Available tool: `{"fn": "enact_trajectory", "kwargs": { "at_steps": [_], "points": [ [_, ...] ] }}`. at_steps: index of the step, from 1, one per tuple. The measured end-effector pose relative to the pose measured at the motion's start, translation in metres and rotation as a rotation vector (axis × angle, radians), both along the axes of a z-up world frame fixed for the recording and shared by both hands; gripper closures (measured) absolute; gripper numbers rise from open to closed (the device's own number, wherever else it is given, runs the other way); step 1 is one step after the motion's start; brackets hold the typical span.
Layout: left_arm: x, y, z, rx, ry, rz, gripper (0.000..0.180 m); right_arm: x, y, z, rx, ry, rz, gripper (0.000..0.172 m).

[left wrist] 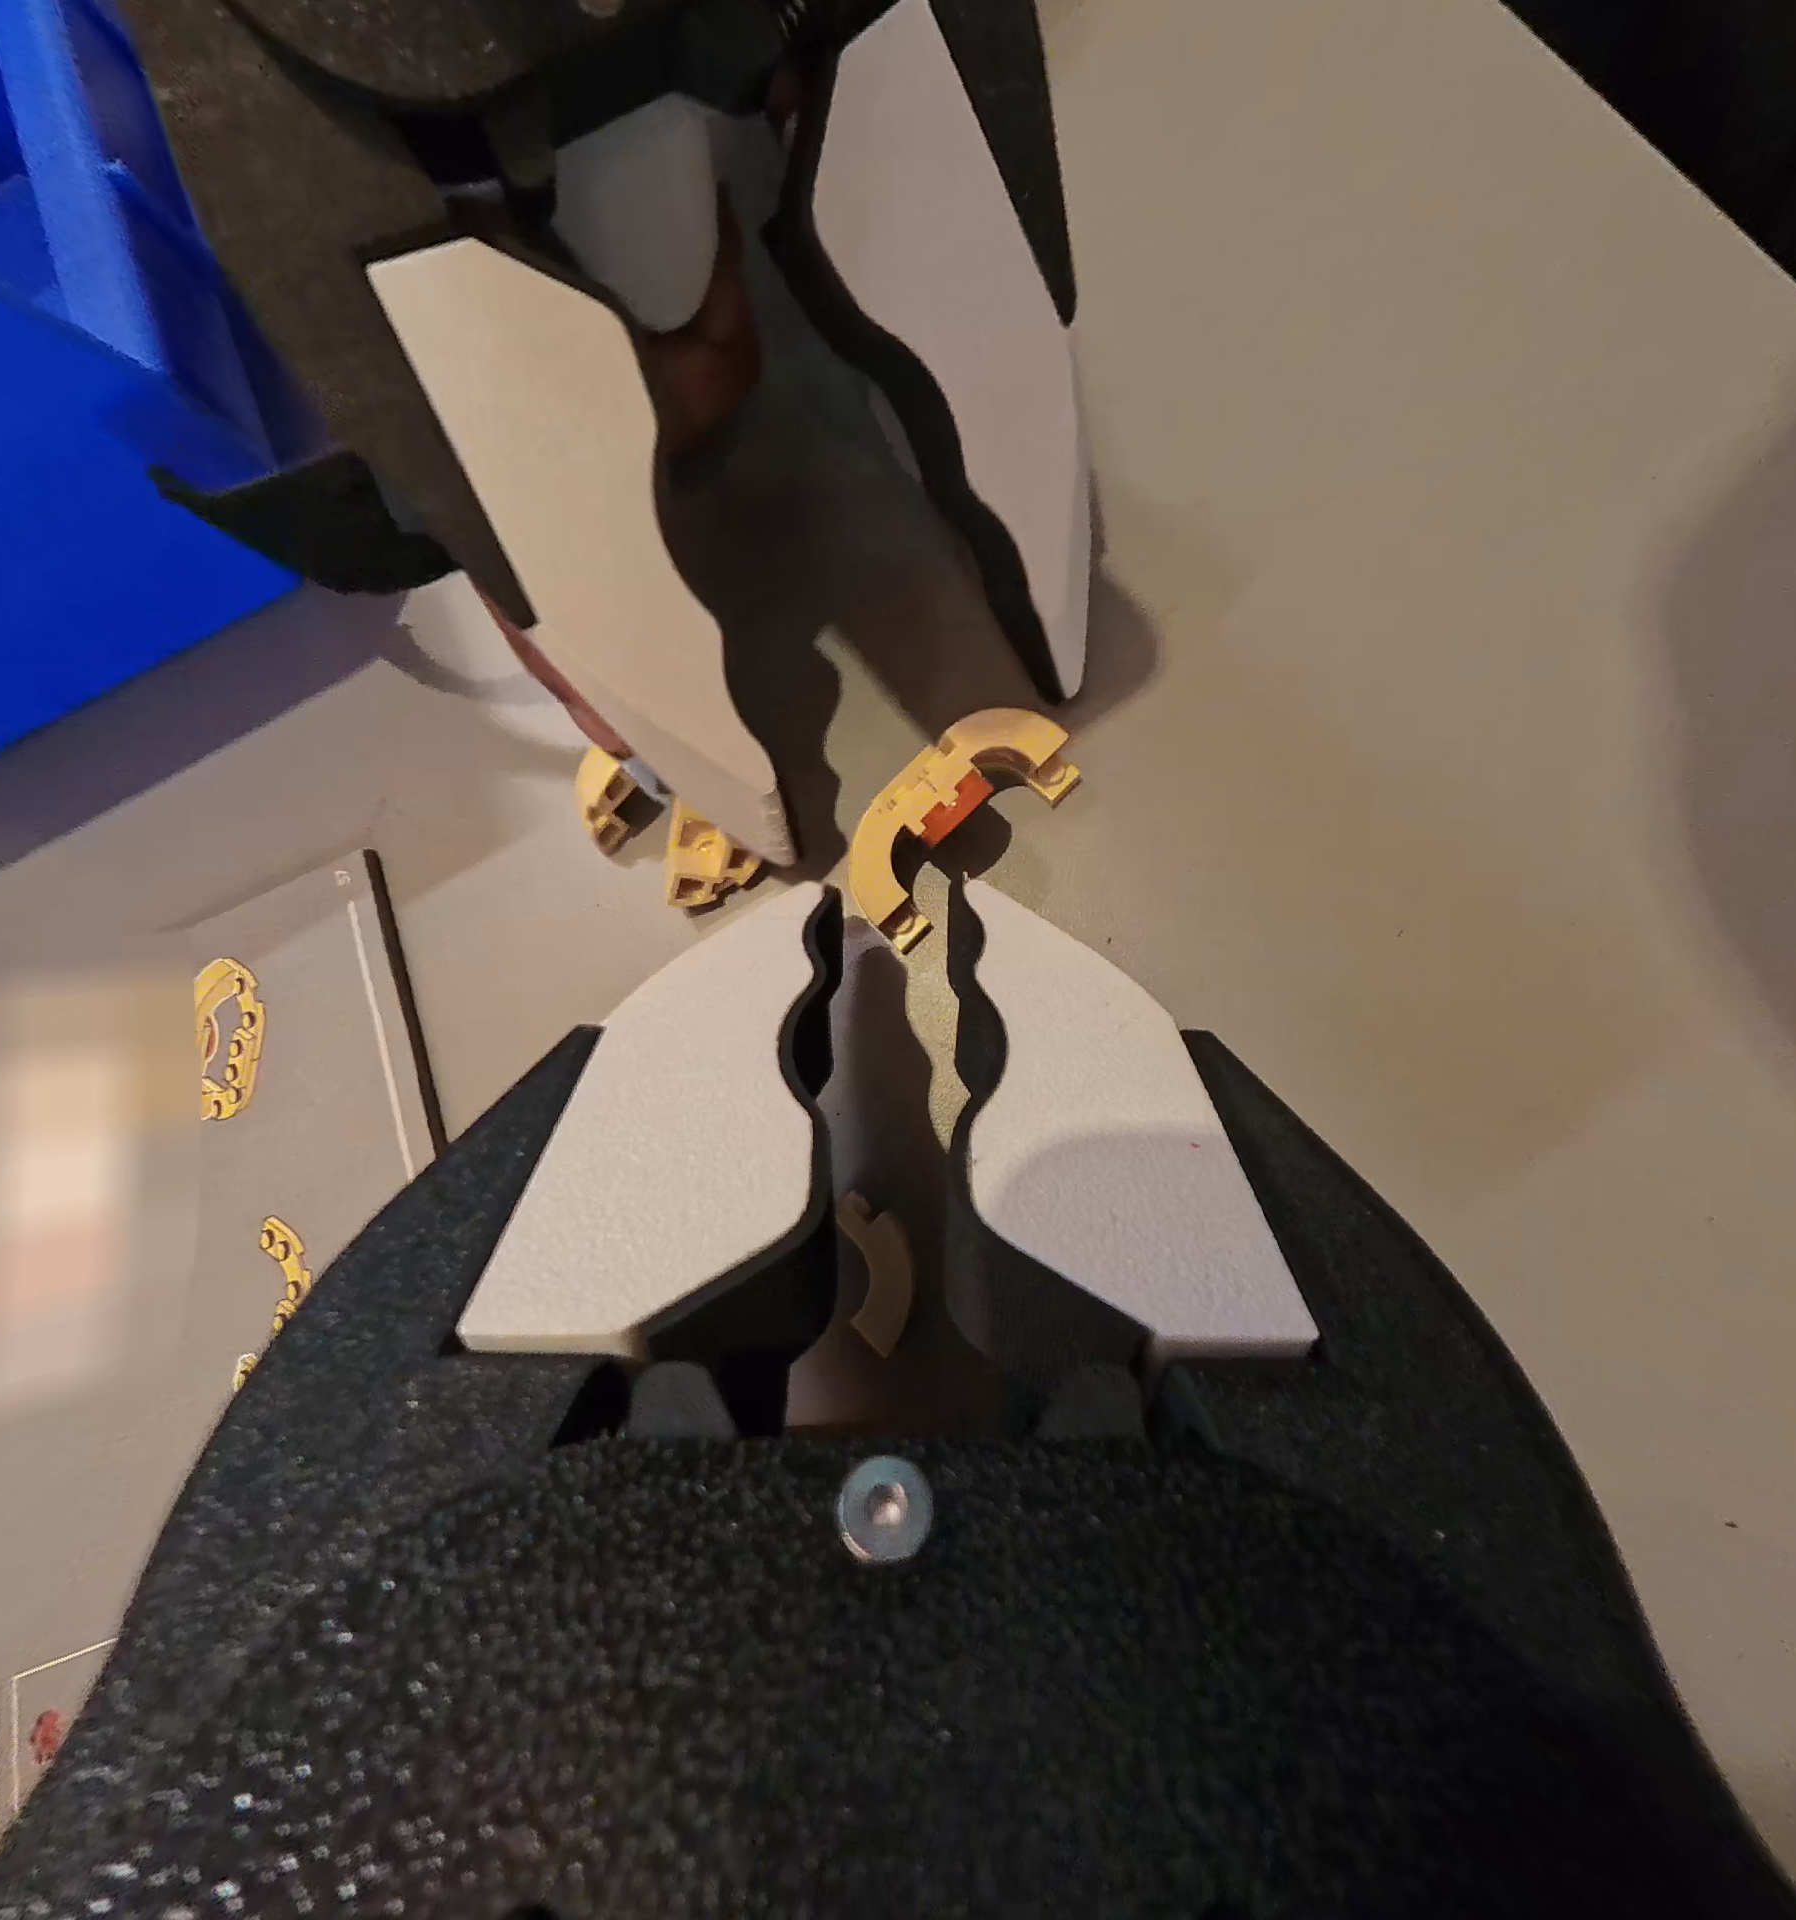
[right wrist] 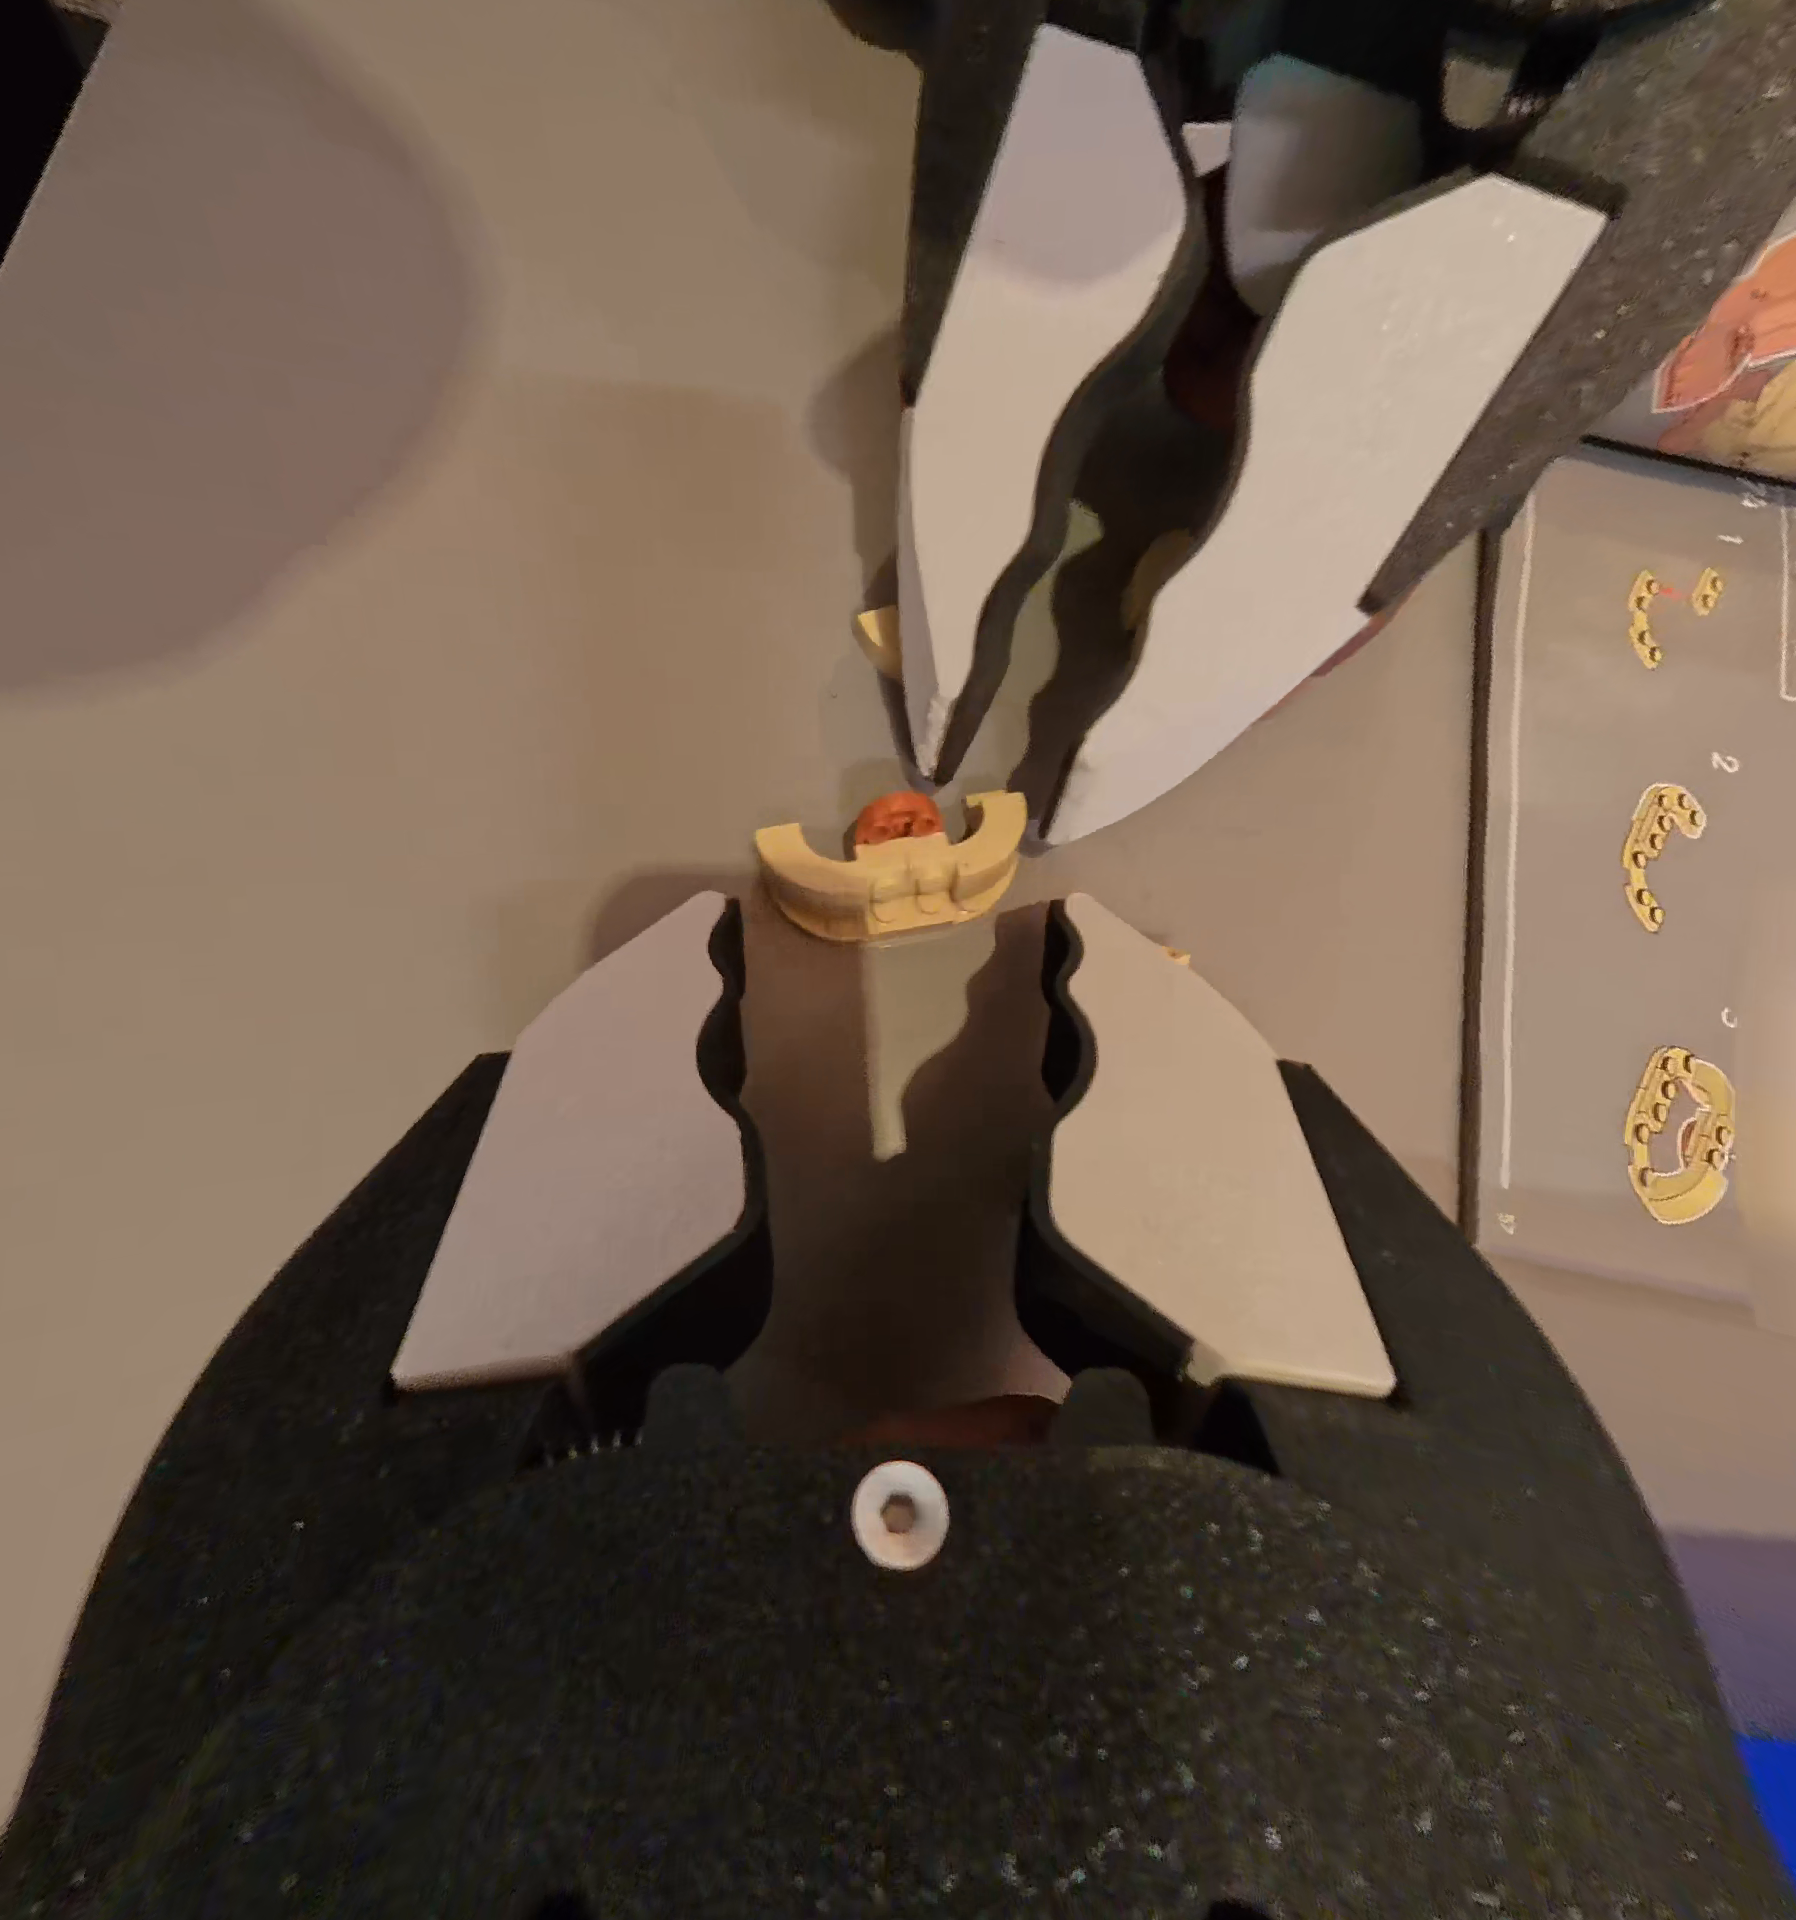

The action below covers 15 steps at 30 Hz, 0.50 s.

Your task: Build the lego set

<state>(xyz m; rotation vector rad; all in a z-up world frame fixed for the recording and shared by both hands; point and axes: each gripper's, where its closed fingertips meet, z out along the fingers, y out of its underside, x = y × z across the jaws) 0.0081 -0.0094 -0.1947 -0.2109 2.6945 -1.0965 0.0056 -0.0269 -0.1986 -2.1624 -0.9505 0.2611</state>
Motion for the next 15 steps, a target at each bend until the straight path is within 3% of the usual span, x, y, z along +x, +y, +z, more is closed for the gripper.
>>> {"fn": "enact_trajectory", "kwargs": {
  "at_steps": [15],
  "points": [
    [0.0015, -0.0033, 0.0005, -0.004, -0.003, 0.005, 0.161, 0.0004, 0.0004, 0.0007, 0.006, 0.012, -0.013, 0.122]
  ]
}}
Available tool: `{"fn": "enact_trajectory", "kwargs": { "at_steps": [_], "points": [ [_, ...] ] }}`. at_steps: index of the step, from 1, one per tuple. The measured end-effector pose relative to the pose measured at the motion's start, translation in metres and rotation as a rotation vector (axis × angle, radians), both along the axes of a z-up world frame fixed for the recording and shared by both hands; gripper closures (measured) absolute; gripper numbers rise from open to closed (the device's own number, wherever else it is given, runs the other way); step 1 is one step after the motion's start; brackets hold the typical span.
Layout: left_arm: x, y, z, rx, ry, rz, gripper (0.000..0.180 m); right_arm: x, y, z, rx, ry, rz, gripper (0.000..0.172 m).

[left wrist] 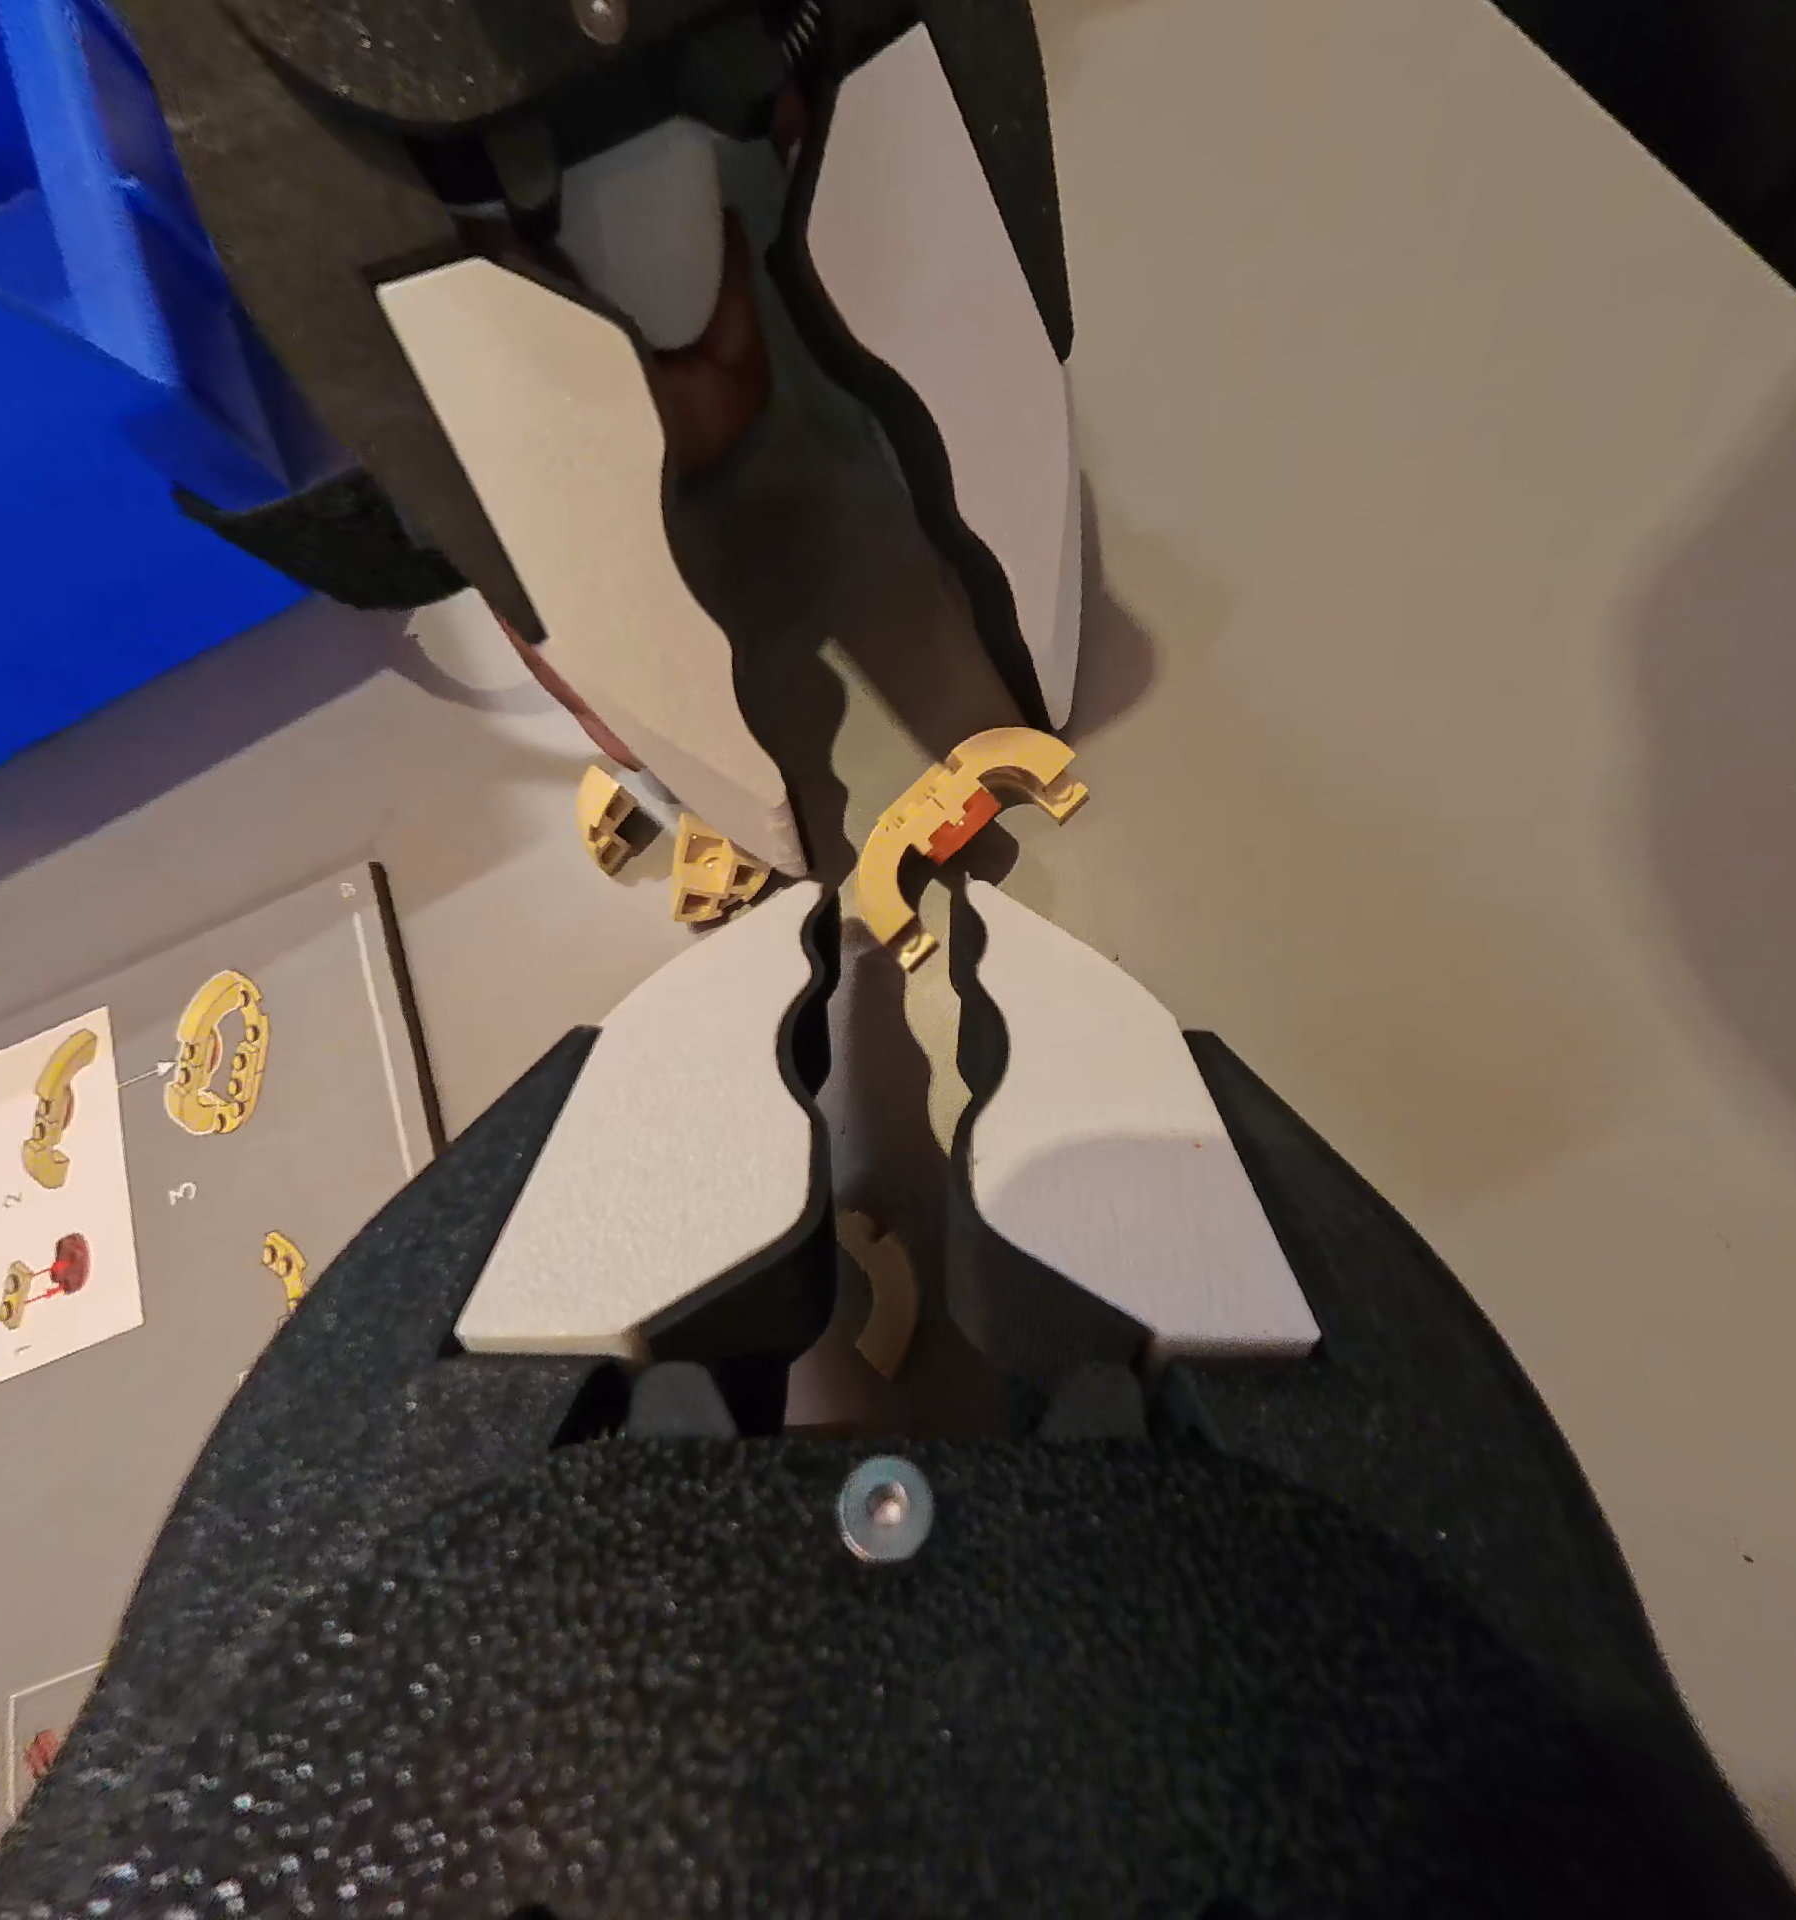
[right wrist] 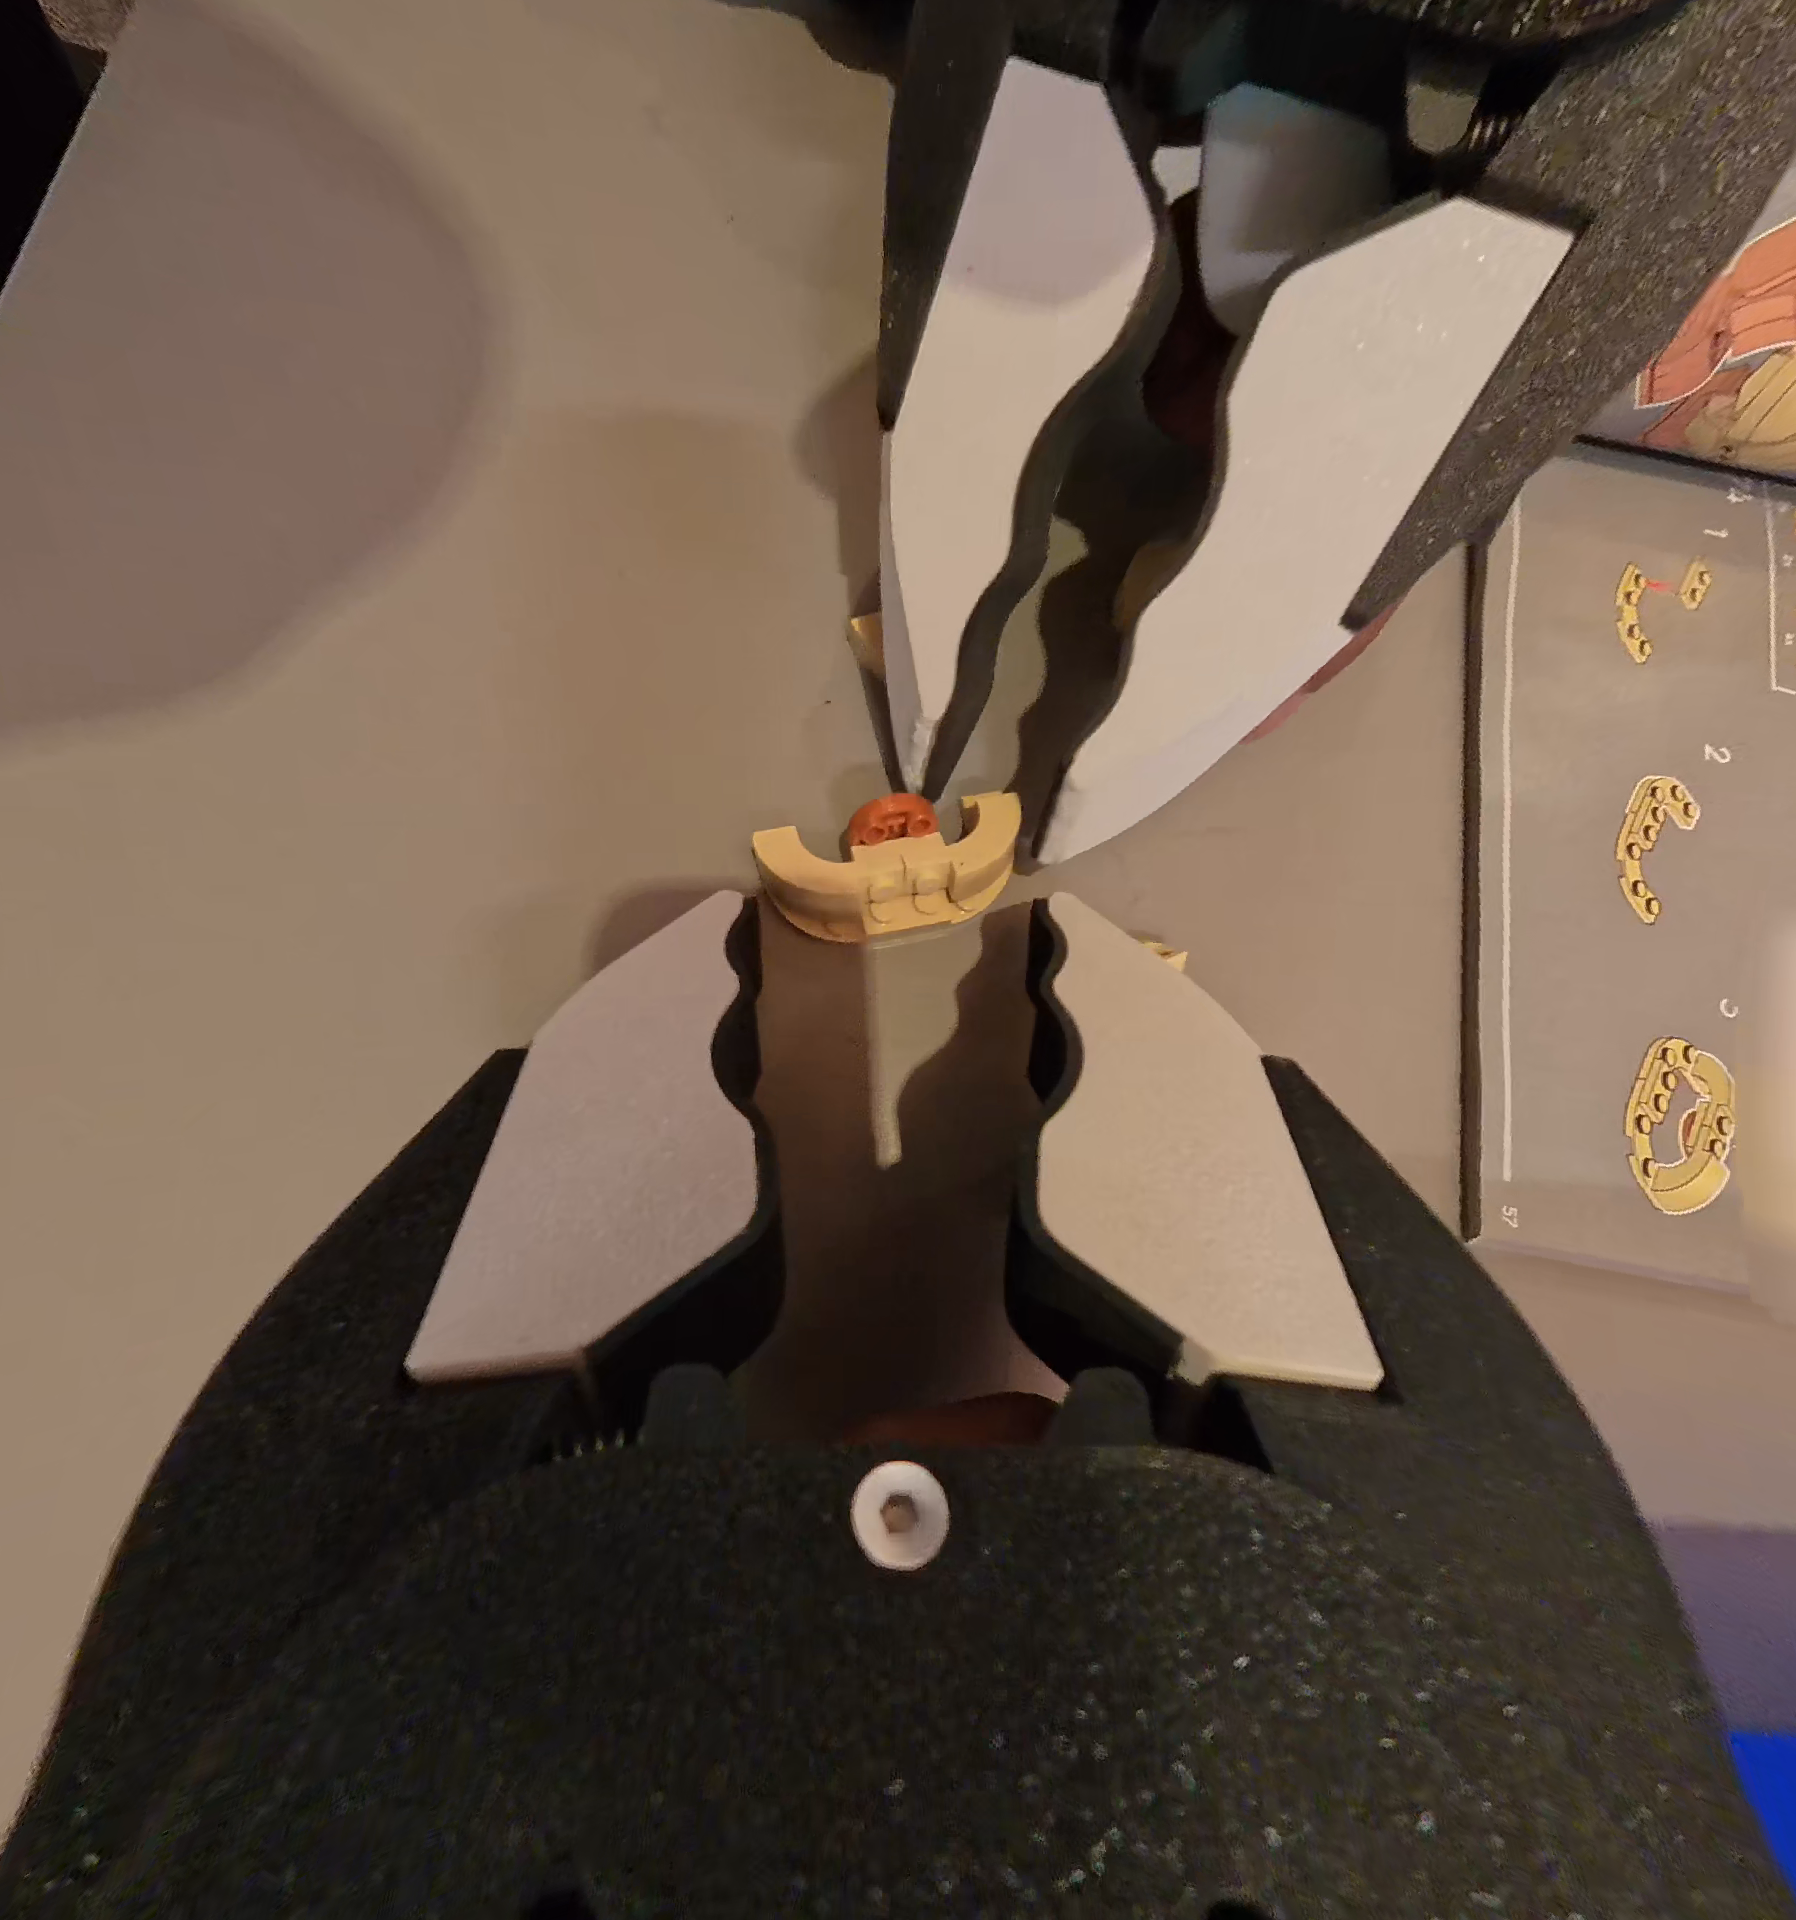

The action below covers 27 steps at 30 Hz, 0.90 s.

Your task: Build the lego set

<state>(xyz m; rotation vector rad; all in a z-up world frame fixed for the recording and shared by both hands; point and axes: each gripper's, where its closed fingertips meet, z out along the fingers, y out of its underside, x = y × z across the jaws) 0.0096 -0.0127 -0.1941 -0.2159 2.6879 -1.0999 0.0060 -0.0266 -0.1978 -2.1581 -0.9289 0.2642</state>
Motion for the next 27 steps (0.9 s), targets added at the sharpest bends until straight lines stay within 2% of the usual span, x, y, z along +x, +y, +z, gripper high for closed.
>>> {"fn": "enact_trajectory", "kwargs": {
  "at_steps": [6, 15, 27],
  "points": [
    [-0.001, -0.001, -0.004, 0.028, -0.012, -0.014, 0.168, -0.002, 0.001, -0.002, -0.028, 0.010, 0.016, 0.122],
    [-0.002, 0.002, -0.004, 0.015, -0.001, -0.005, 0.164, -0.006, 0.004, -0.002, -0.026, 0.006, 0.059, 0.118],
    [-0.006, 0.013, -0.003, 0.048, -0.008, 0.025, 0.164, -0.008, 0.005, -0.004, -0.086, 0.038, 0.065, 0.124]
  ]
}}
